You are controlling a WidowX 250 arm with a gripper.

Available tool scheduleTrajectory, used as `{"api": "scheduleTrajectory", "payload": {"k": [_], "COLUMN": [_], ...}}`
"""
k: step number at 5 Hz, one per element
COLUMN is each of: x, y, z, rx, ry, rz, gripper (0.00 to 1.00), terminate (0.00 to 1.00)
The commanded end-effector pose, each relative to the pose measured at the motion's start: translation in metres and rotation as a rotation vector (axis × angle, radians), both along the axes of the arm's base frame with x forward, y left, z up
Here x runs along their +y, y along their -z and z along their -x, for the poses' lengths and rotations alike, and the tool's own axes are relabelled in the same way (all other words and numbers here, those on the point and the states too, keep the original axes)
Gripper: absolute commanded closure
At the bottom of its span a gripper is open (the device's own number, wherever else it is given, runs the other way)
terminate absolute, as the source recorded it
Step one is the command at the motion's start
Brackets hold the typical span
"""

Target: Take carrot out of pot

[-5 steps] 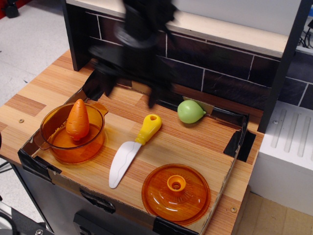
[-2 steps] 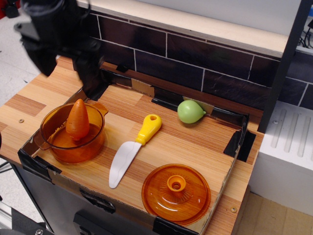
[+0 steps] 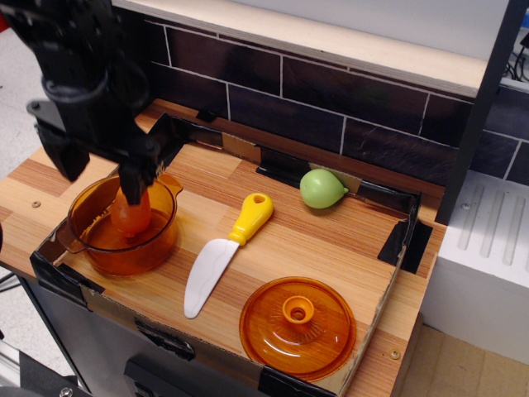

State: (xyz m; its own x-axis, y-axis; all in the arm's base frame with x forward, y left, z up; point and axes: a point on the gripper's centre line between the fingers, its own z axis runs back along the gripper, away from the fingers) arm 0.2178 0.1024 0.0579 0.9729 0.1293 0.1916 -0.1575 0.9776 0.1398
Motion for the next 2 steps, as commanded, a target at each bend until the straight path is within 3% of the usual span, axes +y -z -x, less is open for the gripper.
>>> {"api": "scheduleTrajectory", "payload": {"k": [1,2], "x": [-0.0049,-0.0032], "y": [0.0076,0.0151], "z": [-0.0022,-0.0017], "rx": [-0.02,-0.028], "ry": [-0.025,-0.055], "rz": [0.0,-0.005], "gripper": [0.0,0.0], "terminate": [0.0,0.0]}}
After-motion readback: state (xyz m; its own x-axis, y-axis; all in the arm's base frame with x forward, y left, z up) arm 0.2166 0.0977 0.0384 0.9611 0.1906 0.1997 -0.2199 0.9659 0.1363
